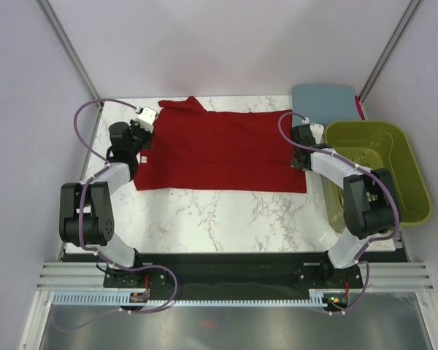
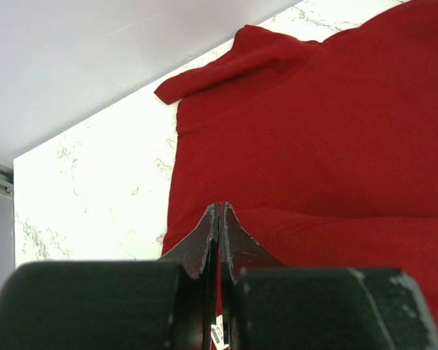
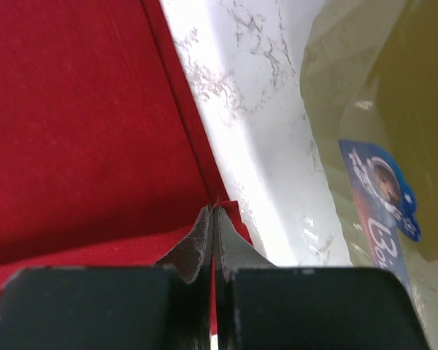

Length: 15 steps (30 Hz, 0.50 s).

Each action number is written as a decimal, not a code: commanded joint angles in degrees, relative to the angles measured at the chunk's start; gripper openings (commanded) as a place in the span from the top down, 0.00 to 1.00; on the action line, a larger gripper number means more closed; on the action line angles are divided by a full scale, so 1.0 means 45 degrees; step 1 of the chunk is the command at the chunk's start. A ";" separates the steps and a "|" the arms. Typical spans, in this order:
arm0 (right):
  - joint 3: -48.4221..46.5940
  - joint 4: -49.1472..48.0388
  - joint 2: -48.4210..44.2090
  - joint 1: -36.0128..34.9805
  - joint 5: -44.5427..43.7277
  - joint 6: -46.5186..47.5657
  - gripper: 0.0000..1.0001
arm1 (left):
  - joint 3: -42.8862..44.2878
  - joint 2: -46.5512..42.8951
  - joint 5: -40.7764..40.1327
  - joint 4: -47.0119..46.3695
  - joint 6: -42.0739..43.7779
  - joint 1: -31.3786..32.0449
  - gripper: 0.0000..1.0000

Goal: Fold and stack the t-shirts
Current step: Fold the tshirt

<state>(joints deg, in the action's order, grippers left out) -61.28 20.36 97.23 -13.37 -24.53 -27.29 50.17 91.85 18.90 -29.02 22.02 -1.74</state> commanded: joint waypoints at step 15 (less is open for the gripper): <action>-0.0993 -0.0364 0.1128 0.0001 -0.0876 0.0068 1.00 | 0.1077 0.1287 -0.0078 -0.1501 0.0868 0.0035 0.98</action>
<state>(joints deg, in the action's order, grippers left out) -63.44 20.10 101.47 -13.39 -25.98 -27.22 52.80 96.82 18.55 -31.79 22.85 -1.74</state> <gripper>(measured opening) 0.007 0.028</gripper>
